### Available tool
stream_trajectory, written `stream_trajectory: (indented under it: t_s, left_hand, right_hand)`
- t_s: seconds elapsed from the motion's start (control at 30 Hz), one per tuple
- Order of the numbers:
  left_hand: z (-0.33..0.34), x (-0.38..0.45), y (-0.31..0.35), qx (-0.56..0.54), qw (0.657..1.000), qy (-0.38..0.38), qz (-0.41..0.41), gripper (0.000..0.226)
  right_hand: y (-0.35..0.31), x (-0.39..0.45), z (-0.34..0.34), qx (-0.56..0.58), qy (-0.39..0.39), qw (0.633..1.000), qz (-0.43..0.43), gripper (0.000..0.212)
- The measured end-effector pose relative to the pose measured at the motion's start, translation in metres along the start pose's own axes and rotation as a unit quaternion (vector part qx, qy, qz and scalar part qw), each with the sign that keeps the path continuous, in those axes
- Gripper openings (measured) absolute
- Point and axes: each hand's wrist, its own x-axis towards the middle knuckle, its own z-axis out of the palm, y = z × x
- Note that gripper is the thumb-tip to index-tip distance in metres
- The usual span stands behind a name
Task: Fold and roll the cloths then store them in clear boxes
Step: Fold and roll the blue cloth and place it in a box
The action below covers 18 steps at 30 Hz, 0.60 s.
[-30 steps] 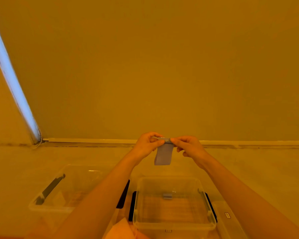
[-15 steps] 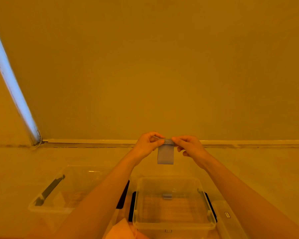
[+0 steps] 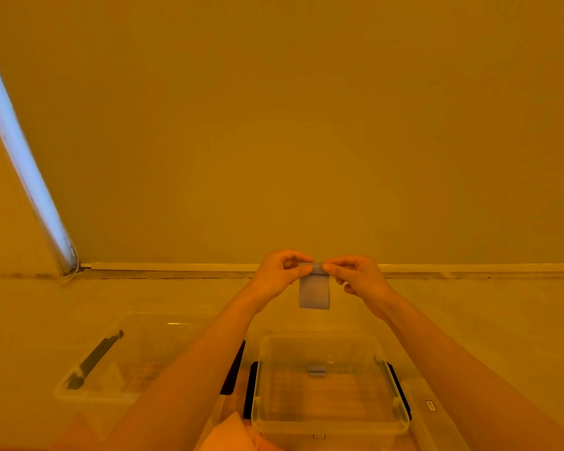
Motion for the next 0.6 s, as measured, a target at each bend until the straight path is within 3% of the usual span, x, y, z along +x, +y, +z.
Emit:
stream_trajectory:
  t_s: [0.17,0.37,0.6]
  left_hand:
    - [-0.002,0.0,-0.001,0.003,1.0,0.007,-0.002,0.023]
    - [-0.003,0.002,-0.007,0.003,0.998,-0.007,-0.063,0.012]
    - [-0.002,0.004,-0.01,-0.002,1.0,-0.007,-0.025,0.02]
  right_hand:
    - [0.002,0.002,-0.001,-0.01,-0.028,0.999,0.023,0.015]
    - [0.005,0.005,-0.001,0.023,-0.006,1.0,0.008,0.01]
    - [0.008,0.006,-0.002,0.012,-0.04,0.998,0.051,0.021]
